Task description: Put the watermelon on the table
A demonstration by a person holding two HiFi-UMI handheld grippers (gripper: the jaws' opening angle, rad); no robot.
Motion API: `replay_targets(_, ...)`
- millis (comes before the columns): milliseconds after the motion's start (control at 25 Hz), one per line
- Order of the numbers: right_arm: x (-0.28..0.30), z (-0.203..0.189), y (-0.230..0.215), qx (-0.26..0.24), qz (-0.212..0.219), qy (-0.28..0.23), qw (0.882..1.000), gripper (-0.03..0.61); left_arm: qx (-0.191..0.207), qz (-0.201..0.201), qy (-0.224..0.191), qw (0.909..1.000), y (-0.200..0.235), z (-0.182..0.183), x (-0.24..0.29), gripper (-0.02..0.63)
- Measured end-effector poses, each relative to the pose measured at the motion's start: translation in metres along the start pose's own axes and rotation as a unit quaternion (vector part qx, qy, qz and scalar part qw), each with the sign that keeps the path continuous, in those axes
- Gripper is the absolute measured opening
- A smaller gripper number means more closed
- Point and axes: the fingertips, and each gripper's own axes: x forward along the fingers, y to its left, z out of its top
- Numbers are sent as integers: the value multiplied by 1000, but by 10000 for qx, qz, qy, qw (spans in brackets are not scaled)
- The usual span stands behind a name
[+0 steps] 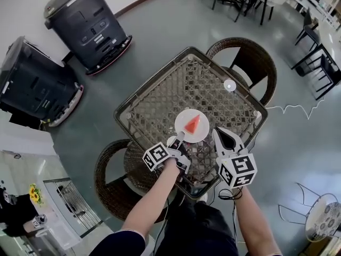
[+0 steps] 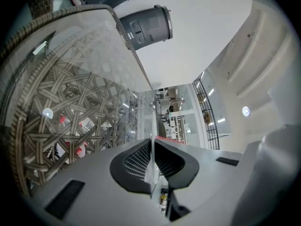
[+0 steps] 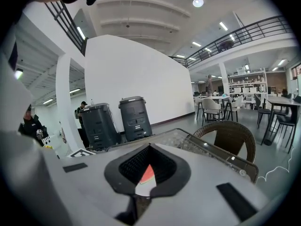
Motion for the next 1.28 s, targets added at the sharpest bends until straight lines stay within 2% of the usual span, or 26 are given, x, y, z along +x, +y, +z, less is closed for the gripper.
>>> replay_targets(600, -4, -2, -15, 28, -113, 34, 9999, 3, 30, 481, 101, 9988, 26, -6, 20, 18)
replay_targets(1280, -11, -11, -27, 108, -212, 99, 9997, 3, 132, 682, 151, 9975, 36, -13, 24, 17)
